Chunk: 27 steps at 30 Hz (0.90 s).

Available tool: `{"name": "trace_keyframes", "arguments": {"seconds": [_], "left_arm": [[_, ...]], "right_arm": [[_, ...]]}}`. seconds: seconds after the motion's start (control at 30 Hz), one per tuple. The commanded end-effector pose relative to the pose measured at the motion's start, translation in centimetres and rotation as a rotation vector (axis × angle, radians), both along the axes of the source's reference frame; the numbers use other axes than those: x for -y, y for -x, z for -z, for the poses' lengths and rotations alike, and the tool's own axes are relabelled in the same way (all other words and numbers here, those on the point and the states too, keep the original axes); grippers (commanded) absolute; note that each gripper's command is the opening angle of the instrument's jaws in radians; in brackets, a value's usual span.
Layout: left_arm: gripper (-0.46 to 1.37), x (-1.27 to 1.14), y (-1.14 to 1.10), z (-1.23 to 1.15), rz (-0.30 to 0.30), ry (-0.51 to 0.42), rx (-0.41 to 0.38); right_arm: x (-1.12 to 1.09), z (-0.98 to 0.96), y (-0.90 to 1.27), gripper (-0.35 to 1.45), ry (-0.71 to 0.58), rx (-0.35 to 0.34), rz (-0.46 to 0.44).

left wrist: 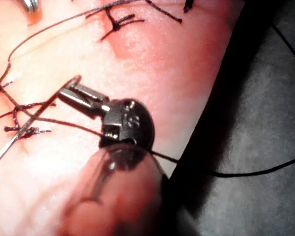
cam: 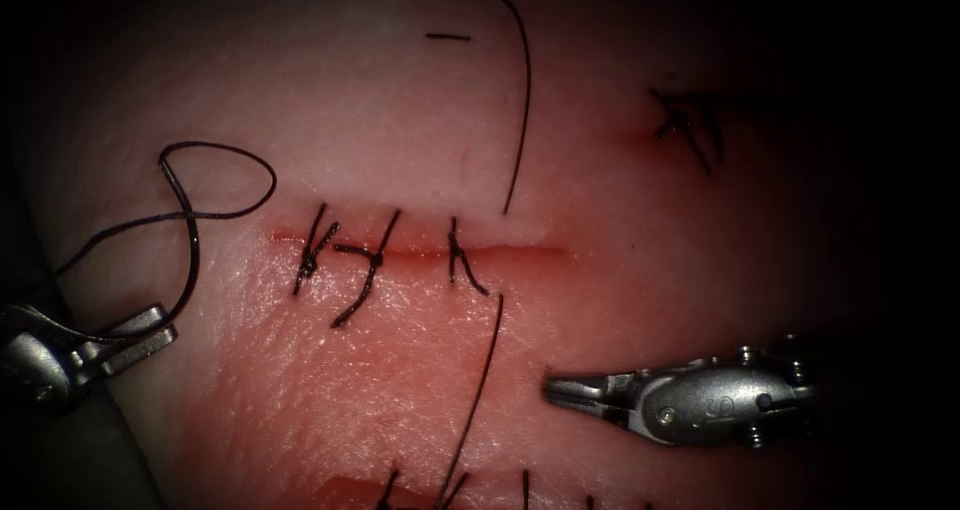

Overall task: Wound Closure
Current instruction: Pull the string through the cut with the right gripper

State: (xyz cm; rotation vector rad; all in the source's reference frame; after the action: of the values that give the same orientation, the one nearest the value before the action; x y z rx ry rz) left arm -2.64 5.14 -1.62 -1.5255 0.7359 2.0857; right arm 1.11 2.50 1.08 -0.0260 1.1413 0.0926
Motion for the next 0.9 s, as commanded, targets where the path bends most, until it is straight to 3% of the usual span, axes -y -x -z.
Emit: {"name": "trace_keyframes", "arguments": {"seconds": [0.03,0.2,0.27,0.3,0.37,0.43,0.9], "left_arm": [[-0.35,-0.01,-0.01,0.01,-0.006,-0.001,-0.001],[-0.35,-0.02,0.0,0.01,-0.006,-0.002,0.0],[-0.35,-0.02,0.0,0.01,-0.006,-0.002,0.0],[-0.35,-0.02,0.0,0.01,-0.006,-0.002,0.0],[-0.35,-0.02,0.0,0.01,-0.006,-0.002,0.001],[-0.35,-0.02,0.0,0.01,-0.006,-0.002,0.001],[-0.35,0.0,0.0,0.02,-0.007,-0.002,0.002]], "right_arm": [[0.0,0.0,0.0,-0.33,0.002,0.0,-0.005],[-0.04,-0.01,0.01,0.02,0.0,0.002,-0.007],[-0.09,-0.02,0.0,0.52,0.012,-0.009,-0.024],[-0.09,-0.03,0.0,0.59,0.014,-0.012,-0.029],[-0.14,-0.05,0.01,1.07,0.079,-0.054,-0.074],[-0.18,-0.07,0.01,1.22,0.109,-0.083,-0.113],[-0.5,-0.34,-0.12,1.26,0.137,-0.055,-0.156]]}}
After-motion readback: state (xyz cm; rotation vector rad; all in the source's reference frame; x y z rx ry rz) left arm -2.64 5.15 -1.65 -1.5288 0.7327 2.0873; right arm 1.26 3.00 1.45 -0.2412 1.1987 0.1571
